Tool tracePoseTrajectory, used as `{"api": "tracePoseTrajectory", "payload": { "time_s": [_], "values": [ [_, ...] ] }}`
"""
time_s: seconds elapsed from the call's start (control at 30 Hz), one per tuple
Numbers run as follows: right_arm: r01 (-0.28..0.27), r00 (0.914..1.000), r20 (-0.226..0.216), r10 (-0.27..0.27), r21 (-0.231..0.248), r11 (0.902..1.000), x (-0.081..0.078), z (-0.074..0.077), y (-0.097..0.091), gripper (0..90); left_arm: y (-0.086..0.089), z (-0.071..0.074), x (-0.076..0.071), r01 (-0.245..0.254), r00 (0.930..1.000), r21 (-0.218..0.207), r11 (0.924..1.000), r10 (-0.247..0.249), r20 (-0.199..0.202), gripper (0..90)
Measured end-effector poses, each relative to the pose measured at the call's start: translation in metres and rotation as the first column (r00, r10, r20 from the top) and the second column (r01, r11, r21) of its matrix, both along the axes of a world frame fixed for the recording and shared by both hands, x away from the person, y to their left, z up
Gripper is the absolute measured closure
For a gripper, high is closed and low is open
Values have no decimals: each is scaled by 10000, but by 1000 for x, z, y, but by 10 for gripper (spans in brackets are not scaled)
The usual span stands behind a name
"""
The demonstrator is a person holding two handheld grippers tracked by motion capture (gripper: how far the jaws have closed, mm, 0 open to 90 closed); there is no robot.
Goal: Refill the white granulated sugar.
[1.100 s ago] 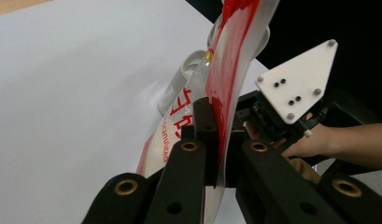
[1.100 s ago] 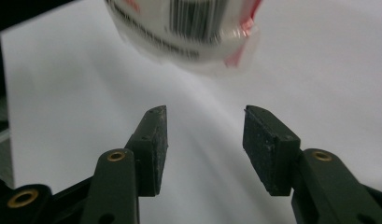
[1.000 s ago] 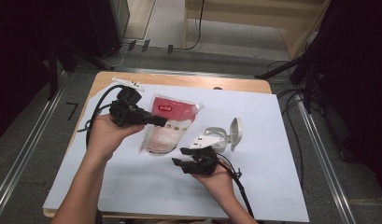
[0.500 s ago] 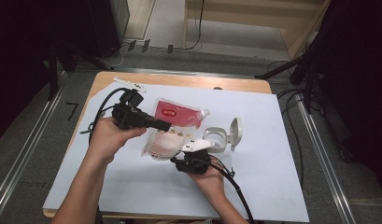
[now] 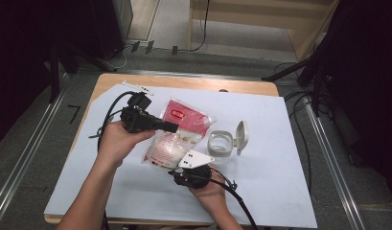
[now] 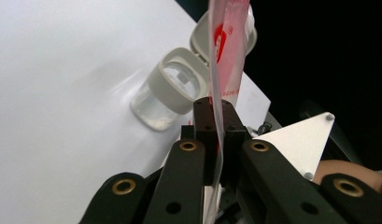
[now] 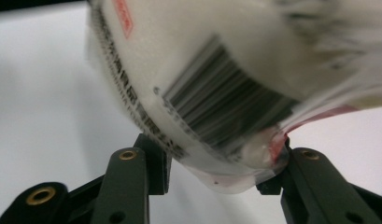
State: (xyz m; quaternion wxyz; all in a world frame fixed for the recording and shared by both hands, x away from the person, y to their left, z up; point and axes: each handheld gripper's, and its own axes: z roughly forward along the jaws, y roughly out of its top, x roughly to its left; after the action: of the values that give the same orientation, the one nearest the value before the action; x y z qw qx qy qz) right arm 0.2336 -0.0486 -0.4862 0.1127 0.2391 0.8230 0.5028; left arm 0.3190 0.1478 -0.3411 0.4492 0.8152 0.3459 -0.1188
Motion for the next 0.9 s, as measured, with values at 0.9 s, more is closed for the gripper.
{"api": "tracePoseTrajectory", "payload": {
  "time_s": [0.9],
  "values": [
    [261,9707,-2401,111,1511,9882,-13,14,-3,470,-35,-11,-3,-113,9964,-53,9999,108,-835,864]
  ]
}}
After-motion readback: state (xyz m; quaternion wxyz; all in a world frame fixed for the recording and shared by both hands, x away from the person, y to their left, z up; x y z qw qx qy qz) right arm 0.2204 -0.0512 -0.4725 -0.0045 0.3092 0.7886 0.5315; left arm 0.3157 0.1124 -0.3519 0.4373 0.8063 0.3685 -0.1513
